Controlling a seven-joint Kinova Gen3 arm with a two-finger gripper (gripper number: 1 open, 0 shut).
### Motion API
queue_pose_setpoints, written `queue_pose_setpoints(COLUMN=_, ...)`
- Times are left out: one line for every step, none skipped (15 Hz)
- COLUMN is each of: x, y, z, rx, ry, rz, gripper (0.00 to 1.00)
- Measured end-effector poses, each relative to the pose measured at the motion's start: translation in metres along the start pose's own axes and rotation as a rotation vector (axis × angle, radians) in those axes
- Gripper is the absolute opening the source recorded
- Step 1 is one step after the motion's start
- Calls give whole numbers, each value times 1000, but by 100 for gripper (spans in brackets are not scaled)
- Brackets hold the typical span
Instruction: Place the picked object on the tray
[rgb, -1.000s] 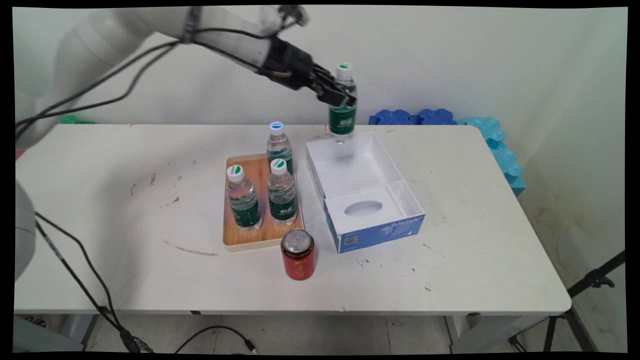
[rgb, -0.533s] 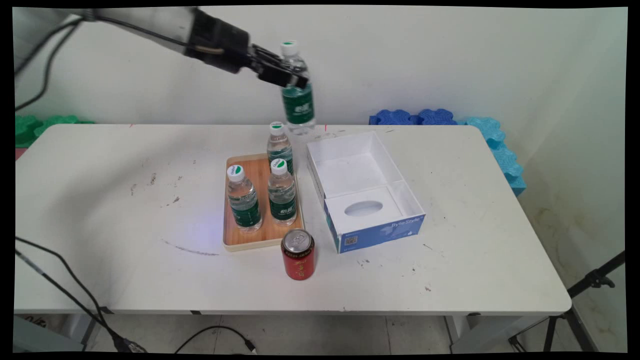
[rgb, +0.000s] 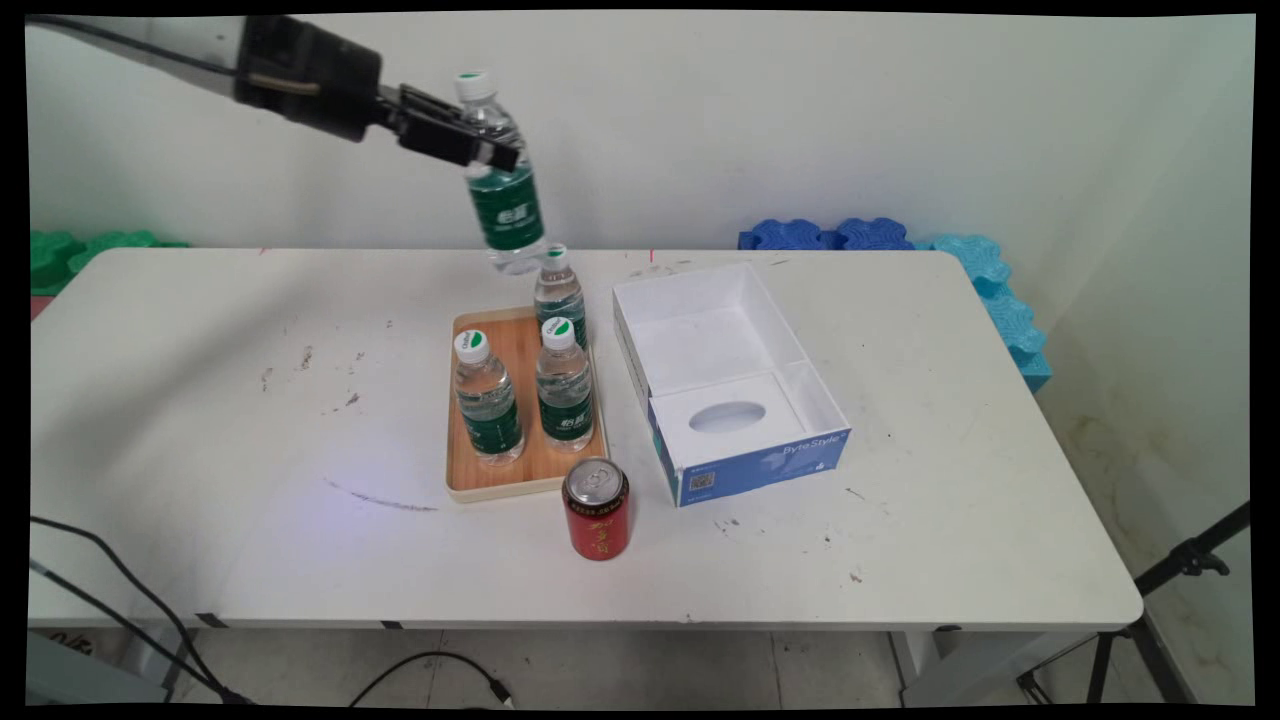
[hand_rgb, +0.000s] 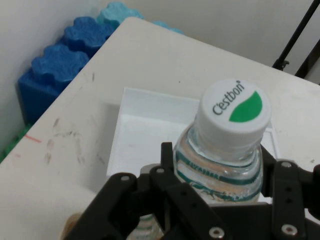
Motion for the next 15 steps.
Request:
queue_pose_setpoints(x=-5, y=-1, z=-7, rx=4, ry=-2, rz=-5, gripper=0)
queue_pose_setpoints(x=-10, y=-3, z=-13, rx=10, ry=-3, rz=-9, gripper=0)
queue_pose_setpoints(x=-15, y=-4, z=-17, rx=13, ry=-5, rz=-9, gripper=0)
queue_pose_setpoints(x=-20, y=-5, z=-20, rx=20, ry=-9, rz=4, gripper=0)
queue_pose_setpoints(x=-27, y=-7, z=-22, rx=27, ry=-15, rz=23, gripper=0)
queue_pose_setpoints(x=-33, y=-7, z=-22, rx=32, ry=-23, rz=41, gripper=0)
queue_pose_setpoints(x=-40, y=-9, z=-20, rx=38, ry=-30, rz=58, gripper=0)
queue_pose_setpoints(x=-48, y=-9, z=-17, rx=44, ry=-37, rz=73, gripper=0)
queue_pose_setpoints(x=-54, y=-10, z=-14, rx=49, ry=-43, rz=84, gripper=0)
queue_pose_setpoints(x=-59, y=-11, z=-12, rx=52, ry=-47, rz=90, gripper=0)
queue_pose_setpoints(x=-67, y=-12, z=-9, rx=58, ry=-51, rz=98, gripper=0)
queue_pose_setpoints(x=-71, y=-13, z=-7, rx=61, ry=-54, rz=102, gripper=0)
queue_pose_setpoints(x=-78, y=-14, z=-3, rx=67, ry=-57, rz=108, gripper=0)
queue_pose_setpoints(x=-86, y=-16, z=1, rx=75, ry=-61, rz=113, gripper=0)
queue_pose_setpoints(x=-94, y=-19, z=6, rx=83, ry=-66, rz=116, gripper=0)
